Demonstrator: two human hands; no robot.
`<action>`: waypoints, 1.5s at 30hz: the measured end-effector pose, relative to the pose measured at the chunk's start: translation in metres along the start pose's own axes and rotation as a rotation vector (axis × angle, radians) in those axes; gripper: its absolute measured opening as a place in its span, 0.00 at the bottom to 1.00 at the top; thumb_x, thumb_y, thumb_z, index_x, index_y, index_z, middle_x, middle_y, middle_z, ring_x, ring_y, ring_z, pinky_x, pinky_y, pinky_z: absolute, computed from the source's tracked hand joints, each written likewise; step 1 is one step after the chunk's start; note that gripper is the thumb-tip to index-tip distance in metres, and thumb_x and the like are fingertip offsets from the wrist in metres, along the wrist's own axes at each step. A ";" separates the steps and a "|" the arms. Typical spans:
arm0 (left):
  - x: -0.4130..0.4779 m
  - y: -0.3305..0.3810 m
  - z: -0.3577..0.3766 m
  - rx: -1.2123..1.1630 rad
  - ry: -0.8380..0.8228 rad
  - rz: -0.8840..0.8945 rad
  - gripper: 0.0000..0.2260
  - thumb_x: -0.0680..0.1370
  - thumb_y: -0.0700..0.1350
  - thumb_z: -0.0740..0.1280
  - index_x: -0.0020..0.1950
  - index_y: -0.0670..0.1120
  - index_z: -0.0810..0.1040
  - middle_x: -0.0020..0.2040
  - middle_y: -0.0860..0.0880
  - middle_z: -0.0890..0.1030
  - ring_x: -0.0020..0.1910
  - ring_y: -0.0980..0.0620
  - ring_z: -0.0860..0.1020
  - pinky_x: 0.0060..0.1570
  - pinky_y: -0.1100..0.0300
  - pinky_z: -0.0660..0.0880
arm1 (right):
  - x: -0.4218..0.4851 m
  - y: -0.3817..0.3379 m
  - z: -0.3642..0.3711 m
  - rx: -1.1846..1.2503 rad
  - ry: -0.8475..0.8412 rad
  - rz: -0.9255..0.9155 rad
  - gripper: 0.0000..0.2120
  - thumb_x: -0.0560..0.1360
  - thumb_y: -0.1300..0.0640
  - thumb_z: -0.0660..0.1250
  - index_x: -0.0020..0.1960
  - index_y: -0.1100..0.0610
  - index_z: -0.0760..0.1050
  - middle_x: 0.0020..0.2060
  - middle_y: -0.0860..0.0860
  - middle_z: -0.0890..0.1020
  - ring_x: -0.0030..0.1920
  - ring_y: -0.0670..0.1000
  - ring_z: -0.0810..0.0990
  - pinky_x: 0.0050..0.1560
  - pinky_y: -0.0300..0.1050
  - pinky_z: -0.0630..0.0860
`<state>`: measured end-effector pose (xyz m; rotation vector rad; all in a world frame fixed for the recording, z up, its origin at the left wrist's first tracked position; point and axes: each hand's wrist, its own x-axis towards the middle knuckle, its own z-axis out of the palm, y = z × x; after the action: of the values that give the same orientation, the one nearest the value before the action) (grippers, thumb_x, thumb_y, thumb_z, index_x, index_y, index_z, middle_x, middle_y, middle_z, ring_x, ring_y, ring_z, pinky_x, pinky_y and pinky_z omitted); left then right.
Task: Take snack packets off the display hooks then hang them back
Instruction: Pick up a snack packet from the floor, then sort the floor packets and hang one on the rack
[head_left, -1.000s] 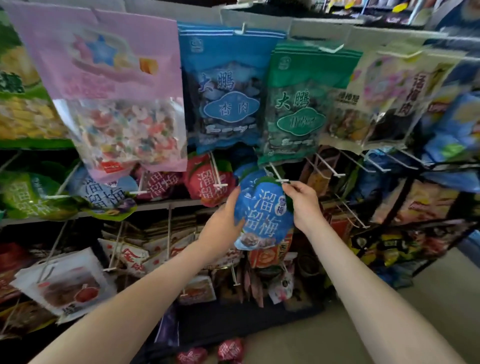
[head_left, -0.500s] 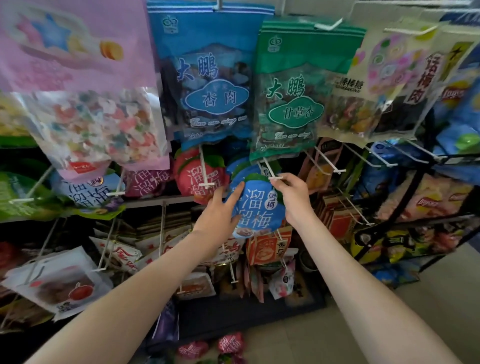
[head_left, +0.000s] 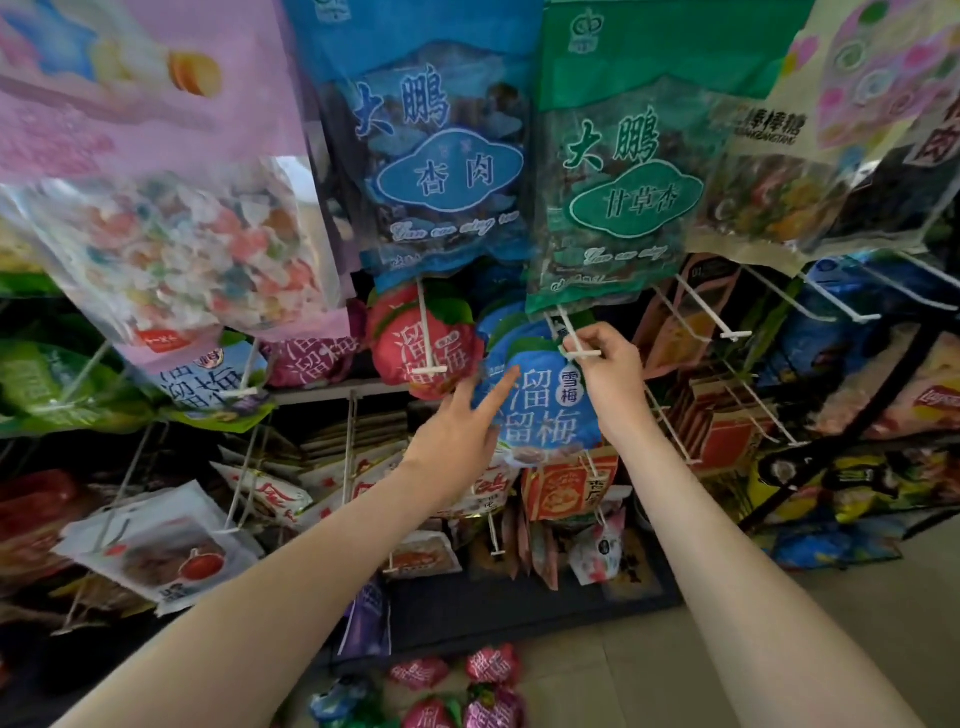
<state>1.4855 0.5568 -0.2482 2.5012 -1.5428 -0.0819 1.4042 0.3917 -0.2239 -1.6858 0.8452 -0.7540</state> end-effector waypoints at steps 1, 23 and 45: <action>0.003 0.003 -0.001 0.058 0.018 -0.027 0.31 0.82 0.51 0.55 0.76 0.56 0.36 0.75 0.42 0.53 0.66 0.41 0.65 0.55 0.52 0.73 | 0.006 -0.001 0.004 0.013 0.025 0.012 0.06 0.77 0.57 0.65 0.41 0.55 0.74 0.40 0.51 0.78 0.41 0.50 0.76 0.44 0.48 0.73; -0.129 -0.072 0.157 -0.060 0.038 0.135 0.24 0.72 0.47 0.67 0.67 0.44 0.71 0.69 0.42 0.70 0.64 0.42 0.72 0.60 0.50 0.73 | -0.174 0.202 0.095 -0.669 -0.185 -0.263 0.27 0.75 0.54 0.65 0.70 0.61 0.63 0.65 0.61 0.71 0.65 0.59 0.67 0.64 0.51 0.63; -0.390 -0.188 0.769 -0.235 -0.477 -0.232 0.38 0.59 0.43 0.77 0.67 0.52 0.67 0.61 0.42 0.77 0.55 0.42 0.79 0.46 0.52 0.79 | -0.351 0.809 0.201 -0.956 -0.451 0.381 0.37 0.68 0.60 0.74 0.72 0.60 0.61 0.67 0.60 0.69 0.67 0.60 0.67 0.66 0.54 0.66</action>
<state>1.3568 0.8766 -1.0609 2.5680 -1.2763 -0.8967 1.2408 0.6307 -1.0810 -2.2749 1.2386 0.3774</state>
